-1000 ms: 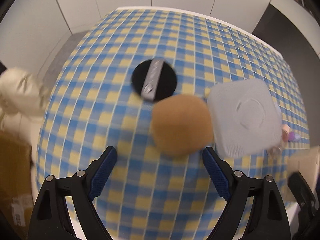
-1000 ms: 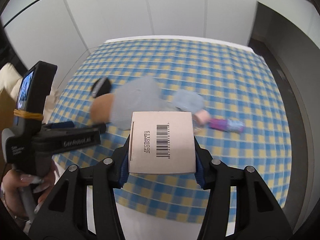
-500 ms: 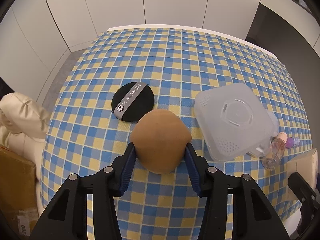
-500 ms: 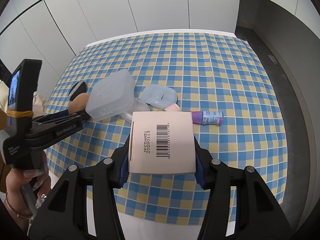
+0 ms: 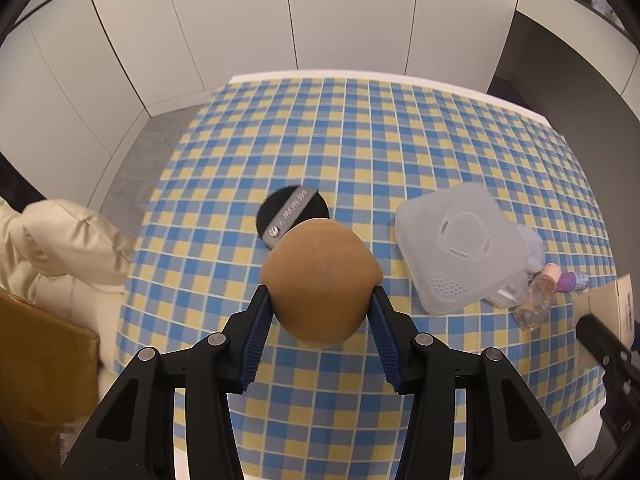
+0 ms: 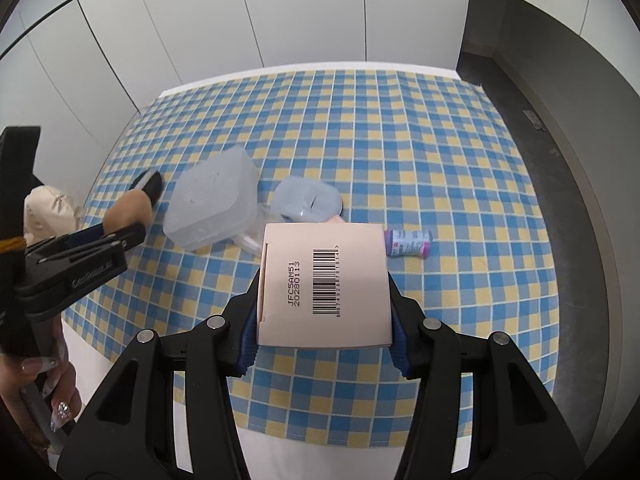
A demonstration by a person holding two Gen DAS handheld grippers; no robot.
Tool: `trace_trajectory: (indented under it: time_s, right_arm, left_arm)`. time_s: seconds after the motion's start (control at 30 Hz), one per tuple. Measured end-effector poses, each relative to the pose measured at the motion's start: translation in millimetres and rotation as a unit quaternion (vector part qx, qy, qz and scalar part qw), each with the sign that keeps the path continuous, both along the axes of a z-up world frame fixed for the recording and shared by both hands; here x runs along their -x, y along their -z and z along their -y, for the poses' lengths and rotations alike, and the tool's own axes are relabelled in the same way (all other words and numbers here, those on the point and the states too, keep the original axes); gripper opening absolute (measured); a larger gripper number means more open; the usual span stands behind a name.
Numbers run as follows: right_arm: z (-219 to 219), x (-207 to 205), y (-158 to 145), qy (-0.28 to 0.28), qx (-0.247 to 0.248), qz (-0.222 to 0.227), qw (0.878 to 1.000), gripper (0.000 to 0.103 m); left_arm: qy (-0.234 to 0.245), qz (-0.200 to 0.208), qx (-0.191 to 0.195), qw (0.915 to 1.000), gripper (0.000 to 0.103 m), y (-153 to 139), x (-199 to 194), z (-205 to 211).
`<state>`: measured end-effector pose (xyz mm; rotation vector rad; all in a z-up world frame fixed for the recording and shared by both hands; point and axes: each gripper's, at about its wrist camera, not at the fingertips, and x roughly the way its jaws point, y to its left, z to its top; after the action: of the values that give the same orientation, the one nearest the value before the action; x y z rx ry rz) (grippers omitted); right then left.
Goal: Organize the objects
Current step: 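Lift the barcode box with the right tool while the left tool lifts the sponge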
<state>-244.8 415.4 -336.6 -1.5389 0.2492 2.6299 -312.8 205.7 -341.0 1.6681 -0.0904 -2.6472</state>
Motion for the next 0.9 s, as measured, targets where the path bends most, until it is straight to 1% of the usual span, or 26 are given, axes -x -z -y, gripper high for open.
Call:
trace_trajectory:
  time_s: [0.3, 0.37, 0.47, 0.57, 0.7, 0.8, 0.9]
  right_arm:
    - [-4.8, 6.4, -31.4, 0.013, -0.02, -0.001, 1.0, 0.054]
    - [-6.6, 6.6, -42.4, 0.015, -0.017, -0.003, 1.0, 0.054]
    - [-6.9, 7.2, -59.7, 0.016, -0.027, -0.005, 0.999, 0.054]
    - [-7.9, 6.3, -82.1, 0.019, -0.036, -0.01, 0.999, 0.054]
    - [-12.3, -0.2, -121.4, 0.024, -0.037, -0.029, 0.999, 0.054]
    - [-14.5, -2.6, -145.6, 0.028, -0.039, -0.037, 0.998, 0.054]
    - [-16.6, -5.0, -171.5, 0.032, -0.044, -0.045, 0.997, 0.054]
  left_arm:
    - [0.001, -0.023, -0.005, 0.9997, 0.049, -50.6, -5.8, -0.6]
    - [0.004, -0.033, -0.002, 0.9994, 0.049, -63.2, -6.4, -0.6]
    - [0.006, -0.043, 0.003, 0.9991, 0.049, -82.5, -8.3, 0.0]
    - [0.004, -0.038, -0.002, 0.9993, 0.049, -100.8, -9.5, 3.0]
    - [0.003, -0.053, 0.005, 0.9986, 0.049, -133.8, -14.4, 5.8]
    - [-0.001, -0.066, -0.001, 0.9978, 0.049, -162.9, -18.9, 9.4]
    - [-0.007, -0.074, -0.002, 0.9972, 0.049, -185.2, -22.6, 12.5]
